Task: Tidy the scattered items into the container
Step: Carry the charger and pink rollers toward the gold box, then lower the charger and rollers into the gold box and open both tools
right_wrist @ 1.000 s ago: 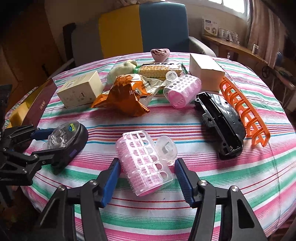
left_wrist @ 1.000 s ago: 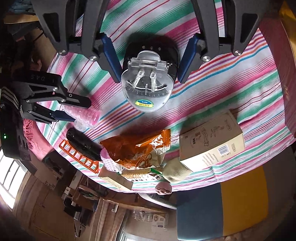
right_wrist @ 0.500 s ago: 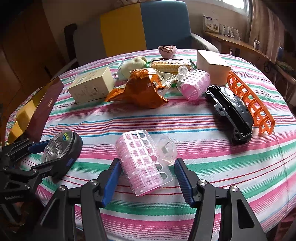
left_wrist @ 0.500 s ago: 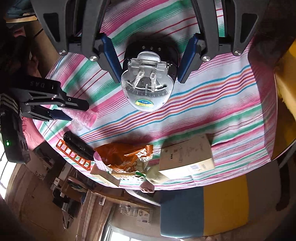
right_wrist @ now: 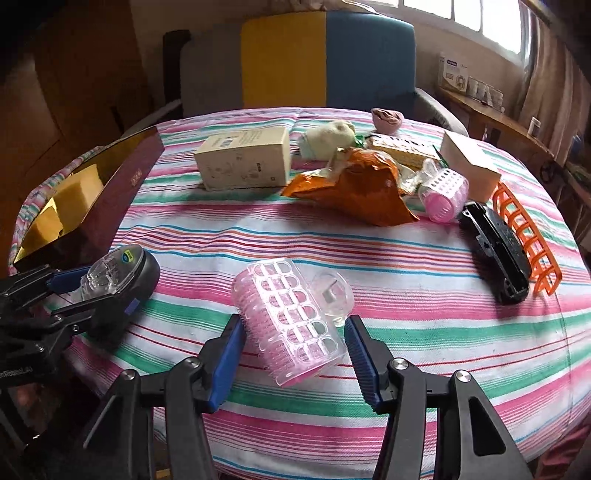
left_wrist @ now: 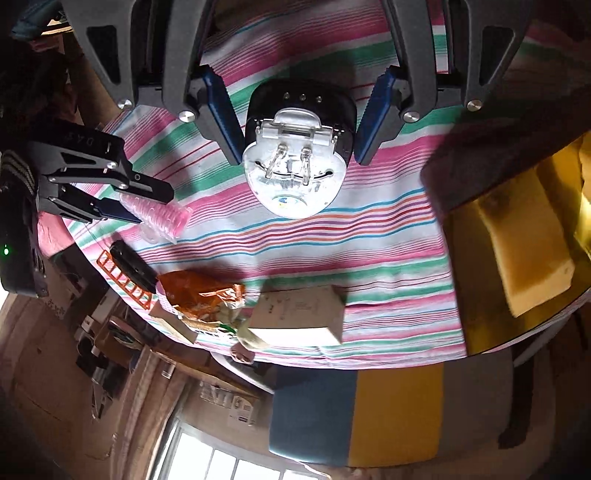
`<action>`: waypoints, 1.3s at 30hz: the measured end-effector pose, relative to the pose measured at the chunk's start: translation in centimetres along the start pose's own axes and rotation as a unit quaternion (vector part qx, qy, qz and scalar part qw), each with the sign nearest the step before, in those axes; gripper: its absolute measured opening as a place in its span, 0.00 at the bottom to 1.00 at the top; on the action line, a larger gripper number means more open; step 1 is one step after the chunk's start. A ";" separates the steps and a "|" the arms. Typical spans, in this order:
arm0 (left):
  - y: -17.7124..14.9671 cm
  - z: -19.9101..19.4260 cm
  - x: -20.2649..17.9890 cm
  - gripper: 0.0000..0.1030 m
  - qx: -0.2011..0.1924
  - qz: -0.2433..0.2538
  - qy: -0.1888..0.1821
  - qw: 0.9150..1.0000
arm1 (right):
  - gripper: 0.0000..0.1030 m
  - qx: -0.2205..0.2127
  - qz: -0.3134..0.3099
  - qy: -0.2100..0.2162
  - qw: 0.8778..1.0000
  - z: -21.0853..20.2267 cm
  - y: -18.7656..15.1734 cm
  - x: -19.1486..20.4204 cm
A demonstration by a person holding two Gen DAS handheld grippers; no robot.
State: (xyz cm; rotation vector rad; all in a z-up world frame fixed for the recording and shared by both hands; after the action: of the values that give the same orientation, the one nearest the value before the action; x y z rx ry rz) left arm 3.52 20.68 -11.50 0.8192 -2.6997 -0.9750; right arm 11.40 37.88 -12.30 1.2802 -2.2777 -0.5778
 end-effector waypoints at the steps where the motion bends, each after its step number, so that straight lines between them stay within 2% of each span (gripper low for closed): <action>1: 0.0 -0.4 0.2 0.61 -0.006 -0.003 0.001 1.000 | 0.54 0.001 -0.005 0.002 1.000 0.0 0.0 0.5; 5: 0.0 -2.8 0.9 0.61 -0.033 -0.014 0.010 0.999 | 0.55 -0.011 -0.020 0.018 1.000 -1.2 0.4 2.2; 11: -0.4 -6.4 4.0 0.61 -0.063 -0.051 0.052 0.995 | 0.54 -0.022 -0.039 0.050 0.998 -2.1 1.6 5.5; 19: -1.8 -12.3 10.6 0.61 -0.099 -0.112 0.138 0.979 | 0.54 -0.037 -0.109 0.135 0.984 -4.1 2.8 13.9; 23: -2.9 -13.8 13.9 0.61 -0.098 -0.142 0.173 0.970 | 0.54 -0.035 -0.141 0.174 0.974 -4.5 3.4 18.0; 27: -4.4 -14.0 16.6 0.61 -0.086 -0.167 0.192 0.963 | 0.54 -0.020 -0.168 0.198 0.966 -3.9 4.1 21.8; 33: -6.2 -13.0 18.9 0.61 -0.058 -0.184 0.193 0.962 | 0.54 0.035 -0.200 0.196 0.959 -0.4 4.2 26.0; 39: -6.1 -11.5 20.9 0.61 -0.047 -0.182 0.194 0.963 | 0.52 0.073 -0.214 0.178 0.958 3.3 4.8 28.6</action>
State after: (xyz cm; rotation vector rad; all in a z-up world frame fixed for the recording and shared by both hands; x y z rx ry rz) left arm -7.60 -0.86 -7.24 1.3598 -2.1986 -0.8838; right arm -6.91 15.76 -6.91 1.8083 -1.7830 -0.2860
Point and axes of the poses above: each gripper's, at about its wrist camera, not at the fingertips, and z roughly the way its jaws point, x to its left, y to its top, the point moved 5 cm from there along z, roughly the way its jaws point, and after that the axes turned 14 degrees about z, right-handed, at the moved point
